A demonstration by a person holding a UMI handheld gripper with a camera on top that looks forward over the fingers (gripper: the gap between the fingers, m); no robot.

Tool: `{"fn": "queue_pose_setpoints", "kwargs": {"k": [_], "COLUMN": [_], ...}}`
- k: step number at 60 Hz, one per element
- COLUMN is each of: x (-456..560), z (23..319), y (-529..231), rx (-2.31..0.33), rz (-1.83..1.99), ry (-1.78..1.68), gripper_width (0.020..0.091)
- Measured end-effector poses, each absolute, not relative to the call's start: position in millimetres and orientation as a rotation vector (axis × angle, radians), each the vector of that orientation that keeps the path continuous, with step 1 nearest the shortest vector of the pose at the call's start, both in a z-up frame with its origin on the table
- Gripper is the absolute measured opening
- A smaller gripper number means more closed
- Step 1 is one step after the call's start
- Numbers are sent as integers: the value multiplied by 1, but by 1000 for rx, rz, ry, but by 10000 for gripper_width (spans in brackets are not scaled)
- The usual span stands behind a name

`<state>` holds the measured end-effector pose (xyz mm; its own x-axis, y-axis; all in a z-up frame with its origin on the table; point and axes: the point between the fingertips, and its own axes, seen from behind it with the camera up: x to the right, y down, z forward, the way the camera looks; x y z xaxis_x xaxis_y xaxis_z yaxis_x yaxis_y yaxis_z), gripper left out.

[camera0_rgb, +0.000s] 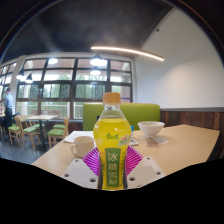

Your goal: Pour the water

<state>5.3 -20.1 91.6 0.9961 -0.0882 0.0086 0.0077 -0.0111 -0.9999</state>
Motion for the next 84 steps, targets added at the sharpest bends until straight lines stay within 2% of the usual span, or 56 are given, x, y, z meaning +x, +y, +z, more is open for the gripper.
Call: {"fn": "queue_pose_setpoints", "kwargs": {"k": [4,10,15,22,28,30,32,38,39,48,56,62,67,74,76,81,84], "x": [12,35,49,40,24,19,11,1,0,-14,-14,-11,-8,15,24,35,27], "z": [96,130,165,195,178,194,177,162,174,162,164,179,204,234,230,209,173], "y": [-13,13,49,91,136,125,146,164,146,165,164,166,164,144,164,158,165], "rx": [-1612,-1599,-1541,-1375,-1161,-1109,-1043,-873,-853,-750,-772,-818,-954,-1215,-1298,-1451,-1480], "rz": [-81,-330,-659,-1102,-1430,-1494,-1544,-1693,-1700,-1728,-1711,-1659,-1502,-1085,-925,-528,-284], "ry": [36,-158,-461,-926,-1278,-1387,-1436,-1611,-1642,-1749,-1726,-1610,-1377,-831,-701,-347,-219], "gripper_width": [272,272,270,272,274,276,276,277,277,277,277,278,279,278,277,279,279]}}
